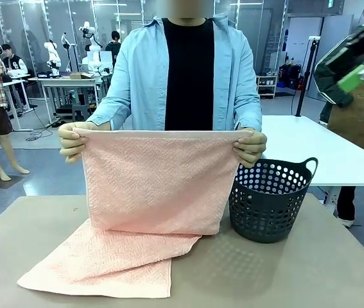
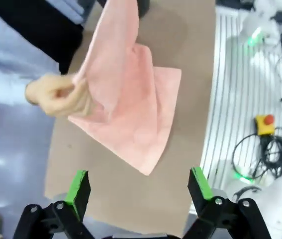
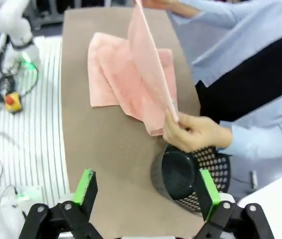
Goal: Fold the towel.
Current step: Grab the top end of the 100 cm Hotel Towel extended by the human.
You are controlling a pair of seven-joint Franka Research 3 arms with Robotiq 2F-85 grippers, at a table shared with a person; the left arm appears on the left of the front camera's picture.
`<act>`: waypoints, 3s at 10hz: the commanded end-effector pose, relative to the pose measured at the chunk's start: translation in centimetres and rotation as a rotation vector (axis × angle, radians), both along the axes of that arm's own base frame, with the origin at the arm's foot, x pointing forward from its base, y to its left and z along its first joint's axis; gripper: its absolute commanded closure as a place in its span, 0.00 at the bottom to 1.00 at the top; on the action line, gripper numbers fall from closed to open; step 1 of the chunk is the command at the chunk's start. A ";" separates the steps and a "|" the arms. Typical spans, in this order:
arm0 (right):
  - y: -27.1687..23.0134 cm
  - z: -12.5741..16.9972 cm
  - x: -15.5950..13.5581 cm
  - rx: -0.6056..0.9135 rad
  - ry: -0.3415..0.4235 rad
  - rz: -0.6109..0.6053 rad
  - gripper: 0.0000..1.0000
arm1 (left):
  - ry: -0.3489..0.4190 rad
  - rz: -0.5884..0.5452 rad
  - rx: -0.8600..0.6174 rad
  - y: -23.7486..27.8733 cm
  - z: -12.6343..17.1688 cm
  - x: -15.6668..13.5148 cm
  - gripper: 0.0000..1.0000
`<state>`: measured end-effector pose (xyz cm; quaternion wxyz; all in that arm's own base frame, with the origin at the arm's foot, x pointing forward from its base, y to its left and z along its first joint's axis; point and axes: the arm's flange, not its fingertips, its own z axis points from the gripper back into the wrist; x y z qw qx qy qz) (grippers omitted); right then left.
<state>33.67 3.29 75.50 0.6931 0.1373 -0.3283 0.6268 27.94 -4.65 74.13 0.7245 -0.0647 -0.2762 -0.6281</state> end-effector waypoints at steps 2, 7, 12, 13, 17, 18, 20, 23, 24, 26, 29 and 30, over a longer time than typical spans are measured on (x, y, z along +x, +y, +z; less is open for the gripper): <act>5.0 0.8 2.4 -0.160 -0.083 0.183 0.00 | -0.095 -0.067 0.145 -5.6 0.9 2.9 0.00; 12.3 -0.7 5.6 -0.327 -0.165 0.303 0.00 | -0.120 -0.039 0.255 -12.7 -0.1 9.0 0.00; 17.0 -4.3 8.6 -0.431 -0.109 0.188 0.00 | -0.143 0.011 0.365 -15.5 -3.4 13.3 0.00; 17.9 -5.4 9.0 -0.456 -0.093 0.163 0.00 | -0.152 0.014 0.378 -16.2 -4.3 13.6 0.00; 18.0 -7.7 9.5 -0.341 -0.064 0.093 0.00 | -0.152 0.074 0.337 -16.3 -6.0 14.5 0.00; 17.4 -7.5 9.1 -0.307 -0.078 0.103 0.00 | -0.150 0.017 0.330 -15.9 -6.1 14.3 0.00; 18.2 -7.2 10.0 -0.401 -0.056 0.121 0.00 | -0.134 0.048 0.351 -16.3 -5.2 14.6 0.00; 18.0 -7.2 10.0 -0.381 -0.057 0.114 0.00 | -0.132 0.044 0.348 -16.3 -5.3 14.6 0.00; 19.7 -6.7 10.8 -0.425 -0.033 0.150 0.00 | -0.070 -0.013 0.362 -17.7 -4.3 14.8 0.00; 21.1 -6.5 12.0 -0.466 0.014 0.146 0.00 | -0.038 -0.029 0.403 -18.7 -4.0 15.2 0.00; 22.8 -7.7 13.1 -0.475 0.069 0.134 0.00 | 0.016 -0.019 0.379 -18.8 -5.7 15.8 0.00; 23.1 -8.0 13.3 -0.479 0.078 0.127 0.00 | 0.014 -0.018 0.374 -18.7 -6.1 15.6 0.00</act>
